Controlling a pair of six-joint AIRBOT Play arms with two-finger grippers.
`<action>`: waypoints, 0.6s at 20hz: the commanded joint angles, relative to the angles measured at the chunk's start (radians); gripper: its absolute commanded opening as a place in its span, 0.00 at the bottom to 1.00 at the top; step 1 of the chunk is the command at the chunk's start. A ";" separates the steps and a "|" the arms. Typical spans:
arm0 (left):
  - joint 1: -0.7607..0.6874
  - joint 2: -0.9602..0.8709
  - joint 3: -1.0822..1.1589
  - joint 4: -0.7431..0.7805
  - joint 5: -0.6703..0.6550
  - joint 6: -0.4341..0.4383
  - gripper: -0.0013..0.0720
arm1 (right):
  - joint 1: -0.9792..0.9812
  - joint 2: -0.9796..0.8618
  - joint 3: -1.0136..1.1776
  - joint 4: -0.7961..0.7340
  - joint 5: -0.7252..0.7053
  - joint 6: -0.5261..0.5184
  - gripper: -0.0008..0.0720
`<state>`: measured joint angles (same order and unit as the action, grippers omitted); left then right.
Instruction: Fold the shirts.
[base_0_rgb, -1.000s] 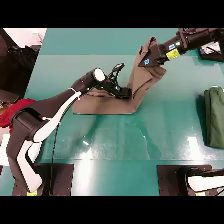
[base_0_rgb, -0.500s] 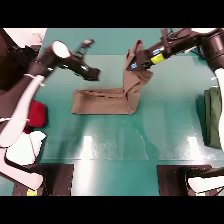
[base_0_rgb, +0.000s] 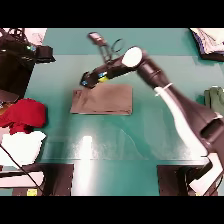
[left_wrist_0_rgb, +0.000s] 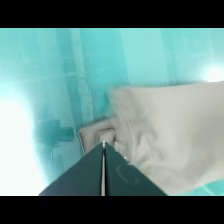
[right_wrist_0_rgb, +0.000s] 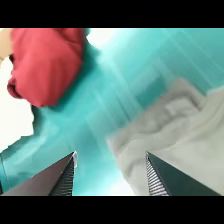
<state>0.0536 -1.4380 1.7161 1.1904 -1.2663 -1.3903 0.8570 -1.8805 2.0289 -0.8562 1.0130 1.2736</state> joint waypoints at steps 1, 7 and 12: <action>0.026 0.020 0.001 0.006 -0.053 0.000 0.05 | 0.037 -0.017 0.031 -0.026 -0.034 -0.052 0.71; 0.026 0.020 0.000 -0.029 -0.079 0.002 0.05 | -0.250 0.232 -0.374 -0.140 0.193 0.014 0.71; 0.026 0.019 0.000 -0.057 -0.067 0.003 0.05 | -0.517 0.333 -0.742 -0.066 0.134 0.077 0.89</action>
<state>0.0784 -1.4189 1.7161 1.1492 -1.3376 -1.3895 0.4732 -1.5990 1.4708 -0.9703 1.1568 1.3197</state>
